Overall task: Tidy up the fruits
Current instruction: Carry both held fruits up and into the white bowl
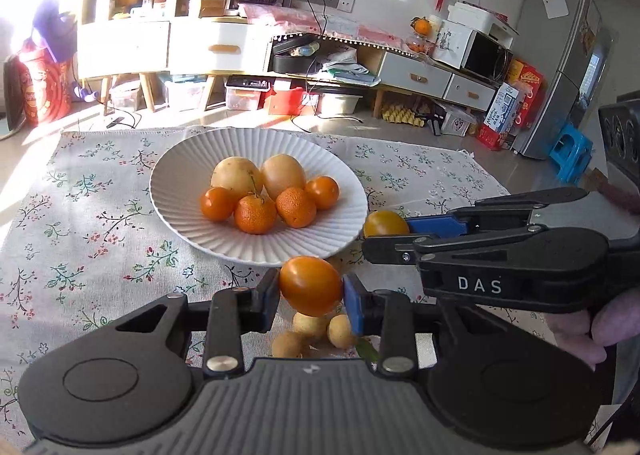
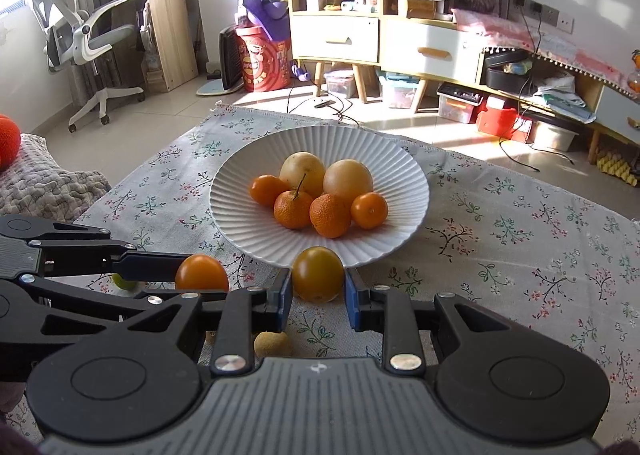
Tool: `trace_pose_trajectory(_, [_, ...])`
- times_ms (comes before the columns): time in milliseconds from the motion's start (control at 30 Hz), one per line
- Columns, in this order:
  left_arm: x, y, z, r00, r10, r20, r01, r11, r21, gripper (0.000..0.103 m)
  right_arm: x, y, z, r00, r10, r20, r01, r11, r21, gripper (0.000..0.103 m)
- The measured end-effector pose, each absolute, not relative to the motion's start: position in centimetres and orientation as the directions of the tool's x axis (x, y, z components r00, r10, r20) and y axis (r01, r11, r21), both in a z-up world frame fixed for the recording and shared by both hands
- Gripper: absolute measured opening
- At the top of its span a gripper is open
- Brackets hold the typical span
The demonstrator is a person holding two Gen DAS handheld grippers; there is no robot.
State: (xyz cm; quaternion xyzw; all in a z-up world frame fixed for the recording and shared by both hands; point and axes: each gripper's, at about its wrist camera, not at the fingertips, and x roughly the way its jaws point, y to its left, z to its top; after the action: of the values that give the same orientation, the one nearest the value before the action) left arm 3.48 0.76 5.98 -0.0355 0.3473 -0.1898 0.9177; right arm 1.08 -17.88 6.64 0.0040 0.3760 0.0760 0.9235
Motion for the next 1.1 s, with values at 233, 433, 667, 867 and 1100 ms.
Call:
trace_pose_trajectory(233, [5.4, 0.9, 5.9, 0.701, -0.354, -0.620, 0.295, 0.934, -0.199, 0.025, 2.7, -18.5, 6.4, 0.719, 0.144, -0.680, -0.110, 0.989, 0.093, 0.025])
trace_pose_trajectory(433, [6.9, 0.2, 5.3, 0.708, -0.372, -0.600, 0.319, 0.927, -0.198, 0.025, 4.0, -19.4, 5.7, 0.708, 0.154, -0.689, -0.077, 0.987, 0.141, 0.025])
trace_pose_trajectory(667, [7.7, -0.4, 4.7, 0.698, -0.374, -0.611, 0.329, 0.925, -0.190, 0.025, 5.1, -20.6, 5.1, 0.705, 0.150, -0.694, -0.031, 0.983, 0.181, 0.025])
trace_pose_trajectory(867, [8.3, -0.6, 3.9, 0.689, -0.351, -0.634, 0.317, 0.933, -0.171, 0.025, 5.8, -20.9, 4.7, 0.691, 0.183, -0.699, -0.010, 0.970, 0.244, 0.025])
trace_pose_trajectory(1100, [8.5, -0.7, 3.8, 0.699, -0.332, -0.633, 0.313, 0.938, -0.147, 0.025, 6.1, -20.5, 4.5, 0.679, 0.198, -0.707, -0.014, 0.966, 0.257, 0.025])
